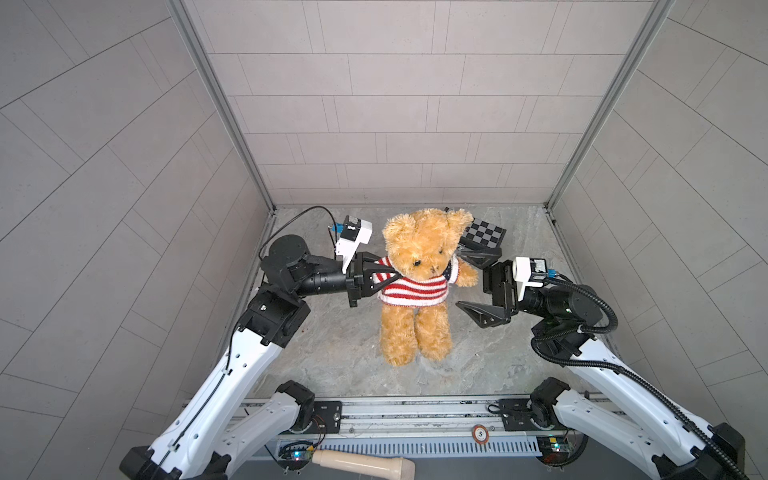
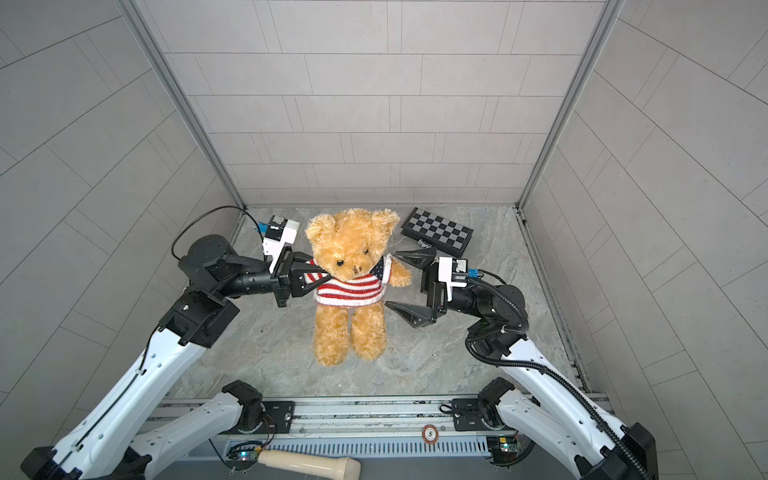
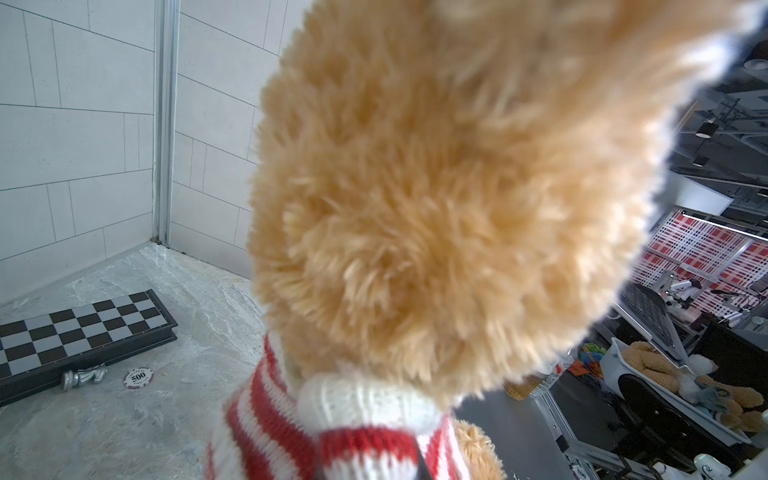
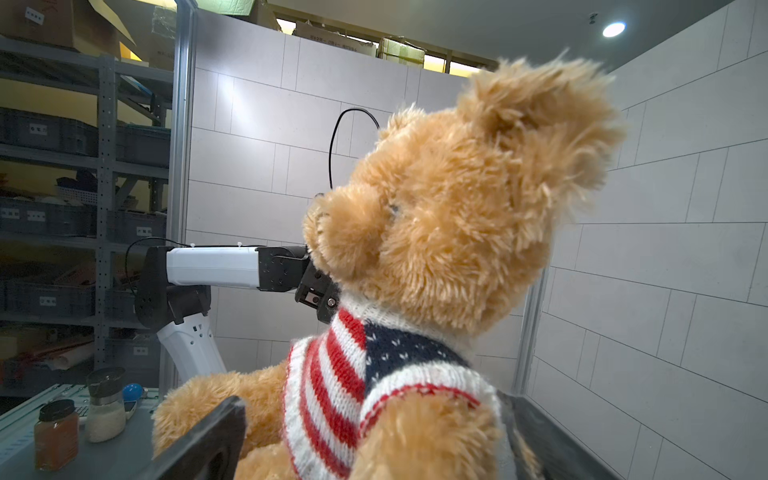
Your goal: Dress the teddy bear
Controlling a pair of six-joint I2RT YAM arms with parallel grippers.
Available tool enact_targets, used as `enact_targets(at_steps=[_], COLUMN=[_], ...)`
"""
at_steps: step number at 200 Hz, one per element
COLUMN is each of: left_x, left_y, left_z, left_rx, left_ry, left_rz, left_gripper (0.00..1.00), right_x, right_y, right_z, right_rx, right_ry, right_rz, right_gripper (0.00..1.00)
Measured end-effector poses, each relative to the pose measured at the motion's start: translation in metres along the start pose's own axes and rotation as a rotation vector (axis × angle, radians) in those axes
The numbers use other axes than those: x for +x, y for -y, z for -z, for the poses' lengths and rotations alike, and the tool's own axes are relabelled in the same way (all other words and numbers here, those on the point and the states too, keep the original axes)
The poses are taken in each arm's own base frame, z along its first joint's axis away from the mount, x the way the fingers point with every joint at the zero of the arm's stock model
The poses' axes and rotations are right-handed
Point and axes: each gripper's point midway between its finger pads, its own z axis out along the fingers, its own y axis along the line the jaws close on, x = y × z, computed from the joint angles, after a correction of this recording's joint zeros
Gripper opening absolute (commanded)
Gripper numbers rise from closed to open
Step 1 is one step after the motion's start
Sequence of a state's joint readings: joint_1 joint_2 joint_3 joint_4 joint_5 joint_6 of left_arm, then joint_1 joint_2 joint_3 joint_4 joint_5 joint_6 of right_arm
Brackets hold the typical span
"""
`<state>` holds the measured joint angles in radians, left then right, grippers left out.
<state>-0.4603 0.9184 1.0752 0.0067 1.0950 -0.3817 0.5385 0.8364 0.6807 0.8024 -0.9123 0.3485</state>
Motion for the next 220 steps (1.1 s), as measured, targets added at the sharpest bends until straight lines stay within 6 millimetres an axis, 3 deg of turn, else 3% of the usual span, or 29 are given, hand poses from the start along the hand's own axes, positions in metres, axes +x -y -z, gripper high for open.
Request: enact_targets(at_steps=[33, 52, 68, 97, 126, 138, 159, 182, 220], left_x=[0.004, 0.009, 0.014, 0.022, 0.026, 0.029, 0.034, 0.038, 0.027], left_y=[0.002, 0.006, 0.011, 0.011, 0.002, -0.005, -0.017, -0.025, -0.019], left_z=[0.0, -0.002, -0.005, -0.009, -0.009, -0.009, -0.007, -0.002, 0.007], left_rx=[0.015, 0.038, 0.06, 0.06, 0.005, -0.03, -0.099, -0.17, -0.217], left_ry=[-0.007, -0.025, -0.041, -0.062, -0.072, -0.081, -0.098, -0.119, -0.131], left_rz=[-0.001, -0.018, -0.037, -0.072, -0.102, -0.098, -0.091, -0.084, -0.131], left_gripper=[0.0, 0.0, 0.0, 0.0, 0.55, 0.71, 0.99, 1.0, 1.0], right_x=[0.013, 0.022, 0.029, 0.034, 0.038, 0.043, 0.054, 0.064, 0.095], right_y=[0.014, 0.015, 0.01, -0.002, -0.003, -0.003, 0.0, 0.011, 0.038], right_z=[-0.01, -0.02, -0.029, -0.037, -0.034, -0.031, -0.024, -0.013, 0.0], right_rx=[0.046, 0.034, 0.005, -0.053, -0.033, -0.002, 0.071, 0.174, 0.304], right_ry=[-0.033, -0.047, -0.058, -0.068, -0.081, -0.108, -0.164, -0.236, -0.384], right_rz=[-0.019, -0.034, -0.054, -0.041, 0.007, 0.036, 0.106, 0.196, 0.259], right_gripper=[0.99, 0.91, 0.78, 0.36, 0.09, 0.0, 0.0, 0.0, 0.0])
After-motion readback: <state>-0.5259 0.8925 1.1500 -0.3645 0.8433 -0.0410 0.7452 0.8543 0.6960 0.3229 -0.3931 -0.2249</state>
